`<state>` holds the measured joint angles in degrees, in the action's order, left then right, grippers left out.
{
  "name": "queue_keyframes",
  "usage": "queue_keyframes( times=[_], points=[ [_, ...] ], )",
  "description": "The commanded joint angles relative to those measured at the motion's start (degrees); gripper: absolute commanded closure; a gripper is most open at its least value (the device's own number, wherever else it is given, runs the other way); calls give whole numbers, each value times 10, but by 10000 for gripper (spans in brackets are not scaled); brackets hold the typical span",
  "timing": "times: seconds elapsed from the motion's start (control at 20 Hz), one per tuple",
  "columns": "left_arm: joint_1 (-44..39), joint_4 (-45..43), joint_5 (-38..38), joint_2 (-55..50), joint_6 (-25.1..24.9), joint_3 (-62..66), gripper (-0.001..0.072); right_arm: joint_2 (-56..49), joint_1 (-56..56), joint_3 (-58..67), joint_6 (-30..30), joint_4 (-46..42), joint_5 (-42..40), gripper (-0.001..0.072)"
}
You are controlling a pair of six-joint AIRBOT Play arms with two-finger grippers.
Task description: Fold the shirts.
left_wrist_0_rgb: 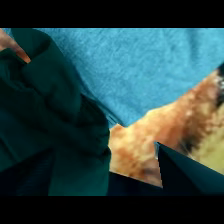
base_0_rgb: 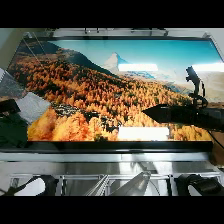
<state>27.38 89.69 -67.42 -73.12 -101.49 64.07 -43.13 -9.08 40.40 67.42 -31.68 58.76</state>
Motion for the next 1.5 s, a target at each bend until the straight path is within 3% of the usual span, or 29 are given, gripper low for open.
queue_keyframes(
  times=[0.0,0.3,0.35,0.4,0.45,0.65,0.9,1.05,1.2,1.25,1.3,1.35,1.4,1.45],
  points=[
    [-12,-15,82,-97,-6,2,-13,0,0,0,0,0,0,695],
    [-71,-12,71,-226,-13,31,13,0,0,0,0,0,0,694],
    [-77,-12,56,-243,-11,51,231,0,0,0,0,0,0,695],
    [-84,-12,32,-255,-11,76,672,0,0,0,0,0,0,695],
    [-89,-10,13,-261,-10,100,687,0,0,0,0,0,0,695],
    [-133,80,-53,-238,-34,192,686,0,0,0,0,0,0,695],
    [-254,353,-128,-165,-136,309,684,0,0,0,0,0,-3,695],
    [-365,360,-163,-153,-141,343,683,0,0,0,0,0,-3,695],
    [-477,360,-134,-153,-140,301,685,0,0,0,0,0,-2,695],
    [-511,358,-116,-153,-140,278,612,0,0,0,0,0,2,694],
    [-536,356,-101,-153,-140,258,288,0,0,0,0,0,9,692],
    [-557,342,-92,-153,-139,245,-13,0,0,0,4,0,12,617],
    [-570,317,-96,-153,-138,243,-13,-1,2,0,17,-3,14,373],
    [-577,280,-107,-153,-123,249,-12,-1,9,0,35,-10,15,195]
  ],
)
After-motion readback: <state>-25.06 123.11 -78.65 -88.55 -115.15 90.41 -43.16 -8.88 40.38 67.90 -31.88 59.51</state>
